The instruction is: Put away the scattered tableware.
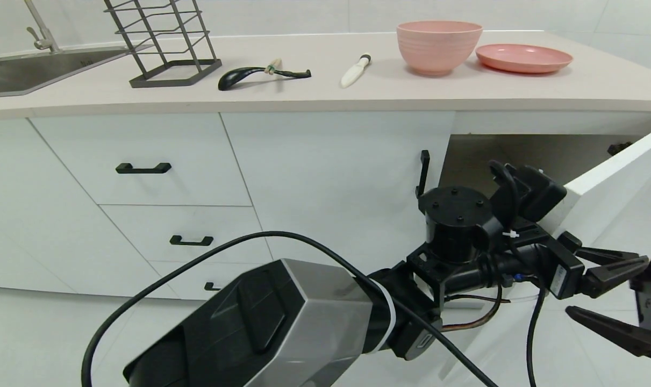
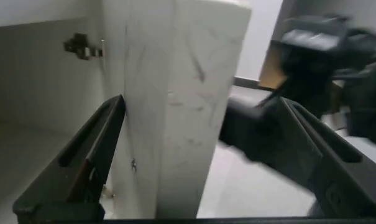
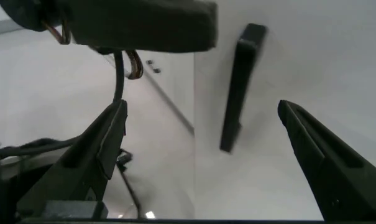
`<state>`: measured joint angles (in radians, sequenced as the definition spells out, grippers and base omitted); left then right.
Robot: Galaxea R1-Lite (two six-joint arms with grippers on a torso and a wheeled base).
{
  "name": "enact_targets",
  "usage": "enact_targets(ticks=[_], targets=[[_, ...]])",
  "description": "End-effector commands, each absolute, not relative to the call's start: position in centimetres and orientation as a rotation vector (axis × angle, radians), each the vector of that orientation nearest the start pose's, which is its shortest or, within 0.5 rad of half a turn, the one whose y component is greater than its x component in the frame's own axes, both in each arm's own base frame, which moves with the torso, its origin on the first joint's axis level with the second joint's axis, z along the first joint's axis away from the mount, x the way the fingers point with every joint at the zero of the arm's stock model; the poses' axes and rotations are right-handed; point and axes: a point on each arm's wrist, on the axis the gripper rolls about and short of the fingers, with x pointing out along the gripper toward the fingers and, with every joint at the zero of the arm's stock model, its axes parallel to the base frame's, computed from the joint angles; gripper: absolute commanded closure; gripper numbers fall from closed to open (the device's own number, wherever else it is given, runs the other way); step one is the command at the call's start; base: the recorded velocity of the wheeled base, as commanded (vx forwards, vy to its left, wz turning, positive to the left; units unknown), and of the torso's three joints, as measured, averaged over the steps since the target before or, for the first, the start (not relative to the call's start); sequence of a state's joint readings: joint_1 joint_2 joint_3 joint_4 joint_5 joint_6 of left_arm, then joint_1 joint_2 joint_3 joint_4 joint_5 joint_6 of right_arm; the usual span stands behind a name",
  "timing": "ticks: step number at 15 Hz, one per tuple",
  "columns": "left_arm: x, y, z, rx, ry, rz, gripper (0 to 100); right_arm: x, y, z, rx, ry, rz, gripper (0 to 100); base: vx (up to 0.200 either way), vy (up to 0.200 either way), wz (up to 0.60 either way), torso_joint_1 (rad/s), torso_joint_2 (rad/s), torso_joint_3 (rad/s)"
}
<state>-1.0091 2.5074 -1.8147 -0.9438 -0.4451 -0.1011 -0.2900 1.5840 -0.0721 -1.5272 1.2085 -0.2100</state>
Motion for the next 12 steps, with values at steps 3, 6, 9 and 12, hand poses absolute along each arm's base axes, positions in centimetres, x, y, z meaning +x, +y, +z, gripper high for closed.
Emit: enact_targets(ticks=[3, 6, 9, 12], targets=[[27.6, -44.3, 15.1, -0.172, -0.223, -1.396, 0, 12.6, -3.8, 15.6, -0.367, -0.215, 0.739, 0, 0.0, 0.0, 0.0, 0.0, 0.0, 0.0], [27.7, -44.2, 15.3, -0.176, -0.232, -1.382, 0, 10.9, -2.9, 17.0, -0.453, -0.297, 0.732, 0, 0.0, 0.0, 0.0, 0.0, 0.0, 0.0], [27.6, -44.2, 15.1, -0.177, -0.235, -1.382, 0, 8.5, -1.8, 18.5, -0.56, -0.399, 0.717, 0, 0.0, 0.0, 0.0, 0.0, 0.0, 0.0], [27.3, -44.1, 14.3, -0.175, -0.23, -1.386, 0, 6.6, -0.5, 19.4, -0.64, -0.501, 0.75, 0, 0.0, 0.0, 0.0, 0.0, 0.0, 0.0]])
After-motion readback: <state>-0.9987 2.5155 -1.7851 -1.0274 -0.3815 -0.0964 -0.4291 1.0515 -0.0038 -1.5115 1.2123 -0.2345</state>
